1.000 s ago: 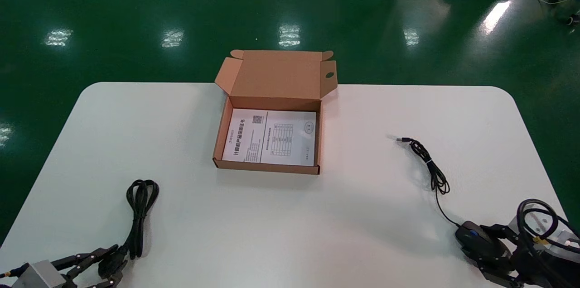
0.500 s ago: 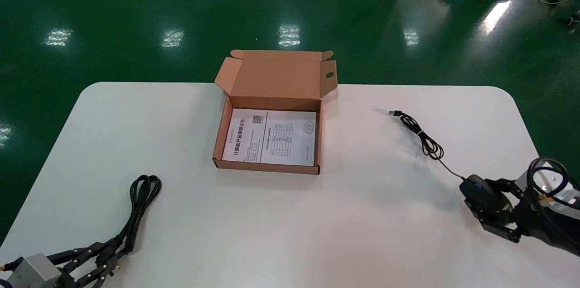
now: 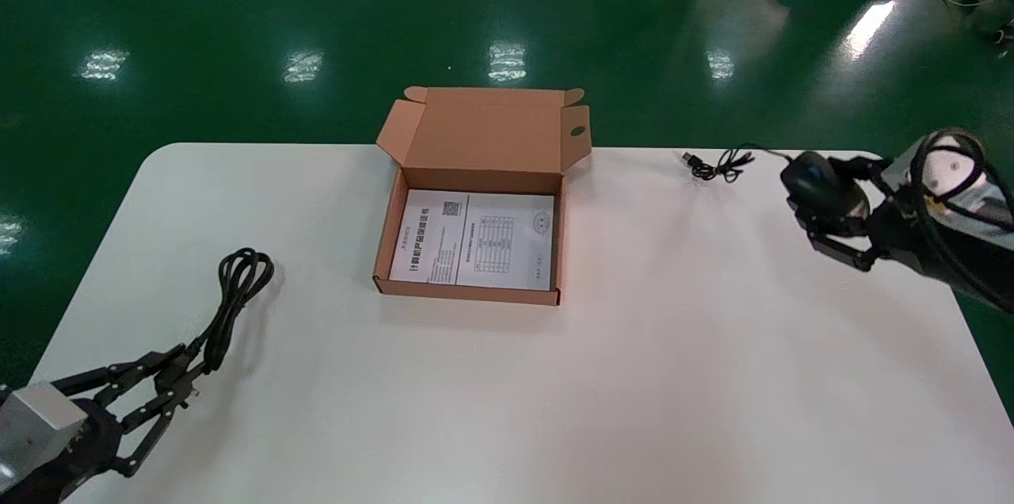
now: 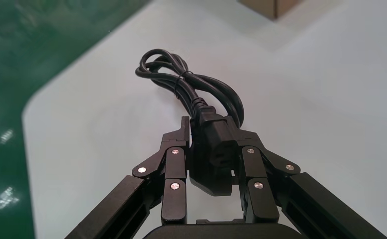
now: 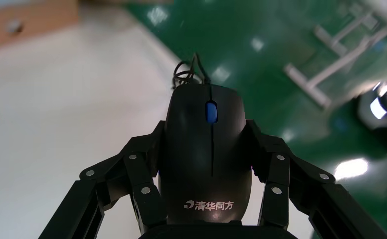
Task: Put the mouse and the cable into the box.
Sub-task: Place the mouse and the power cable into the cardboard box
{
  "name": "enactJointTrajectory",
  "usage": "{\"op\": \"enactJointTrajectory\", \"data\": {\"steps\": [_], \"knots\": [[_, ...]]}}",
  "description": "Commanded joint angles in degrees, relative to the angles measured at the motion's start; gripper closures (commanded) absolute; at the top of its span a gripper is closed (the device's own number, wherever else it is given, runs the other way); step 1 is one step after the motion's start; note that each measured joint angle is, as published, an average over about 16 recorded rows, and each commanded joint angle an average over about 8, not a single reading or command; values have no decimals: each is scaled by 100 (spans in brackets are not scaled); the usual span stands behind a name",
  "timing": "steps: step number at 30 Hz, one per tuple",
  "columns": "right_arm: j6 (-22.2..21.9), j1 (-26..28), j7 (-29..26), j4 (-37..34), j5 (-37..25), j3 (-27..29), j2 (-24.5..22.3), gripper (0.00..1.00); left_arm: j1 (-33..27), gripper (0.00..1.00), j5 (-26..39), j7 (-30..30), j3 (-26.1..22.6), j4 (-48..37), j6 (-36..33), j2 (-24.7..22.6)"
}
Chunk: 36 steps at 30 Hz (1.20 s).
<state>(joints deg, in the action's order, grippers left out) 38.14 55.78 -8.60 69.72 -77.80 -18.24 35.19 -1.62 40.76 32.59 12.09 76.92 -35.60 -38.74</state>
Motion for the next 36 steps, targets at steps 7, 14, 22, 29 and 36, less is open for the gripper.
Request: {"op": "enactJointTrajectory", "data": {"steps": [7,14,22,29,36], "knots": [[284,969,850,-457,153,63,626,100,-374,100,-52,301,17,-4,159,-511],[823,1669,1287,-763,371,73,887,100,-622,100,-9,488,-152,-30,181,-926],[1651,2221,1322,-710,649,-17,983,100,-693,100,-32,610,-172,-62,90,-1111],[2157,2278,1086,-362,781,-156,949,100,-578,100,-122,725,-30,-51,-36,-1173],[2483,2171,798,-6,780,-336,878,100,-397,100,-228,865,149,-28,-171,-1259]]}}
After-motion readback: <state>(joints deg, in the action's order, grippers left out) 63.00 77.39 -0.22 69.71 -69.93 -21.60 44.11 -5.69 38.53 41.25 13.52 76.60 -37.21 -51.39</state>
